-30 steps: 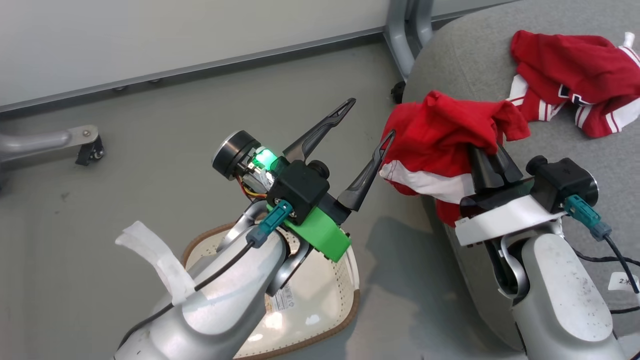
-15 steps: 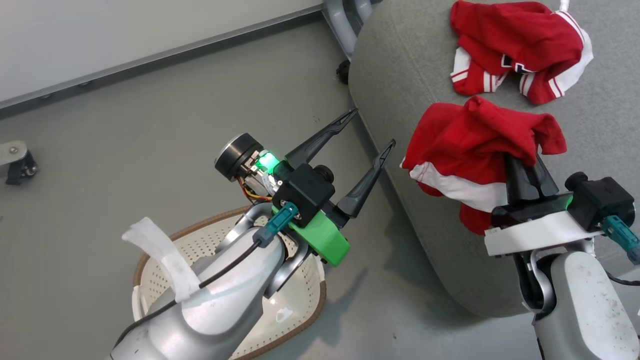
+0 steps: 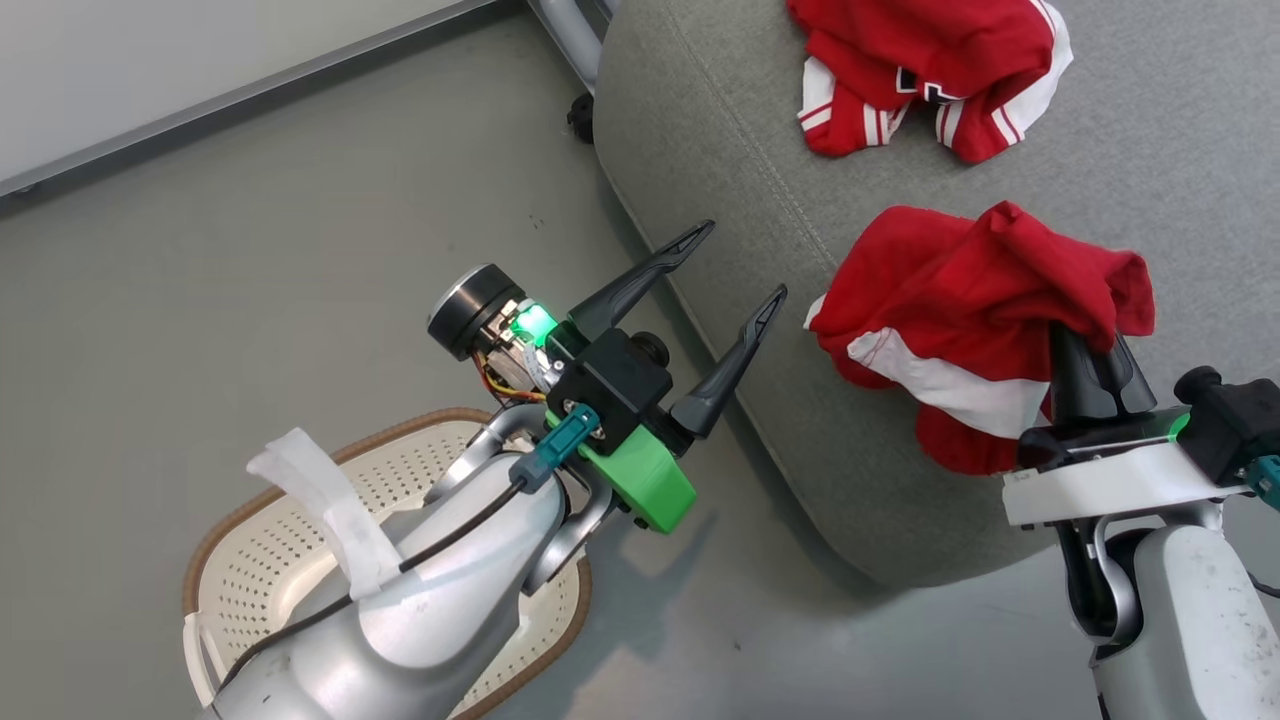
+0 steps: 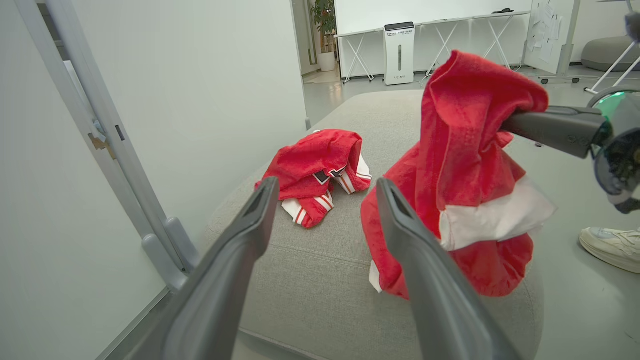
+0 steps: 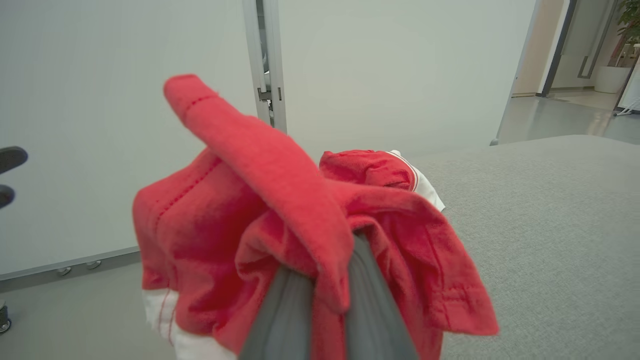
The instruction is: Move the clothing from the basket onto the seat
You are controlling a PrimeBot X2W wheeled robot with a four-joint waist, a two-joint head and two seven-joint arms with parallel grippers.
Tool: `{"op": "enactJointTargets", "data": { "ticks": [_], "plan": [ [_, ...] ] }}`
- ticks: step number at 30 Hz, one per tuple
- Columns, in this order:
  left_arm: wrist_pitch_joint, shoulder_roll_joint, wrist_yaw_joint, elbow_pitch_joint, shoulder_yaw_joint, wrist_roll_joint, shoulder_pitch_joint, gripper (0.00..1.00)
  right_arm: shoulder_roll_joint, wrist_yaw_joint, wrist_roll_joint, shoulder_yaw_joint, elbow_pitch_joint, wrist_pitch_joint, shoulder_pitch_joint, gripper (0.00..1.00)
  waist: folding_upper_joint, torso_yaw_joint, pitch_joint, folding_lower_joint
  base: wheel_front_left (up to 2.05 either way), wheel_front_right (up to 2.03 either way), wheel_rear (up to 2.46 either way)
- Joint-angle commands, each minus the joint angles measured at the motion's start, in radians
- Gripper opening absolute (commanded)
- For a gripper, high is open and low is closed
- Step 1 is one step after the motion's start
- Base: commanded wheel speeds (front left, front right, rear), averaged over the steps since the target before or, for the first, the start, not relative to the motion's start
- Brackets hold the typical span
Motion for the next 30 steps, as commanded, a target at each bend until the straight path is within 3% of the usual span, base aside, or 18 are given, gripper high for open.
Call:
{"op": "enactJointTargets", "data": {
  "ticks": [1,8,16,30],
  "plan": [
    [-0.005,0.010,0.005,0.000,-0.001,-0.002,-0.006,1.00,-0.002,-0.001,0.003,-0.007,-0.002,-0.004,0.003,0.00,0.0082,-0.008,0.004,0.0000,0.00,0.00,0.00],
    [-0.003,0.020,0.006,-0.010,-0.004,0.002,-0.020,1.00,-0.002,-0.001,-0.010,-0.056,-0.022,-0.004,-0.071,0.00,0.0082,0.006,0.038,0.0000,0.00,0.00,0.00],
    [0.009,0.044,0.012,-0.033,0.004,0.011,-0.050,1.00,-0.020,-0.001,-0.054,-0.124,-0.050,-0.004,-0.266,0.00,0.0082,0.038,0.129,0.0000,0.00,0.00,0.00],
    [0.037,0.083,0.006,-0.087,-0.001,0.044,-0.126,1.00,-0.187,-0.001,-0.066,-0.252,0.074,-0.004,-0.707,0.00,0.0082,0.091,0.328,0.0000,0.00,0.00,0.00]
  ]
}}
